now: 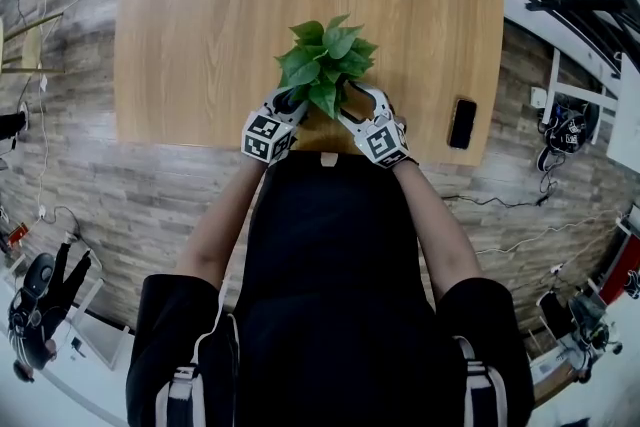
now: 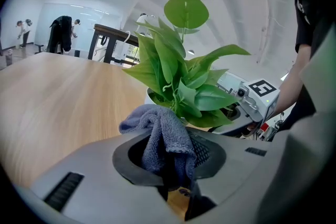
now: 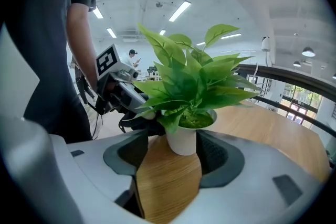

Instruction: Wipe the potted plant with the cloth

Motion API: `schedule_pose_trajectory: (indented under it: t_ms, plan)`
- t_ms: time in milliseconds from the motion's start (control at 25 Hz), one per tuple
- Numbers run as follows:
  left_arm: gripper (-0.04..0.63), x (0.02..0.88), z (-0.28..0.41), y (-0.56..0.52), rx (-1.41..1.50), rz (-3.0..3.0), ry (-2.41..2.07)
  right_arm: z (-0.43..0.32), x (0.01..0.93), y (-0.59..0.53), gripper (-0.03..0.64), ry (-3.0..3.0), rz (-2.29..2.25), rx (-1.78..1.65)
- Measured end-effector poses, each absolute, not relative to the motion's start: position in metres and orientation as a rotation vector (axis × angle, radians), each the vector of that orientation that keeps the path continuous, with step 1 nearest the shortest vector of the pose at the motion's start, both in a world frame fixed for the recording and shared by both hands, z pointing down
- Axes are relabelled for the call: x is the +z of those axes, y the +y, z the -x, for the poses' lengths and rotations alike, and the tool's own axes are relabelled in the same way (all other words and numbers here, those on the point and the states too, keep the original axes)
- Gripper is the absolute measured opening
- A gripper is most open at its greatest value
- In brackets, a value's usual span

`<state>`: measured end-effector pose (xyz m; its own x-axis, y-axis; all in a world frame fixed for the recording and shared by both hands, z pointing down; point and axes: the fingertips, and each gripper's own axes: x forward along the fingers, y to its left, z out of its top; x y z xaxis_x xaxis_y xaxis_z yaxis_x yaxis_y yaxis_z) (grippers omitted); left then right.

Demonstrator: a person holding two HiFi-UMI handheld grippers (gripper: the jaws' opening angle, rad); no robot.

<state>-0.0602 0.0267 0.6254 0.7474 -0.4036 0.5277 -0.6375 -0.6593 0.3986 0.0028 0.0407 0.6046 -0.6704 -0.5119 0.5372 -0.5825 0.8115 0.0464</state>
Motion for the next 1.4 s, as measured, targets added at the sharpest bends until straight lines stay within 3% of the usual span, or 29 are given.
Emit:
schedule_pose_trajectory:
  t_ms: [760, 1280, 1360, 1400]
  plan:
    - [0.115, 0.625, 0.033, 0.046, 0.507, -2.414, -0.669, 0.028, 0.61, 0.07, 0.272, -2.467, -0.696, 0.158]
    - [0.115, 0.574, 0.043, 0.093, 0.387, -2.486, -0.618, -0.012, 0.532, 0.089, 0.268, -2.564, -1.269, 0.598]
    - [0.115, 0.561, 0.041, 0.104, 0.354, -2.493, -0.605, -0.02, 0.509, 0.092, 0.217, -2.584, -1.397, 0.669]
    - [0.115, 0.553, 0.04, 0.11, 0.332, -2.501, -0.603, -0.024, 0.496, 0.096, 0.087, -2.595, -1.447, 0.675]
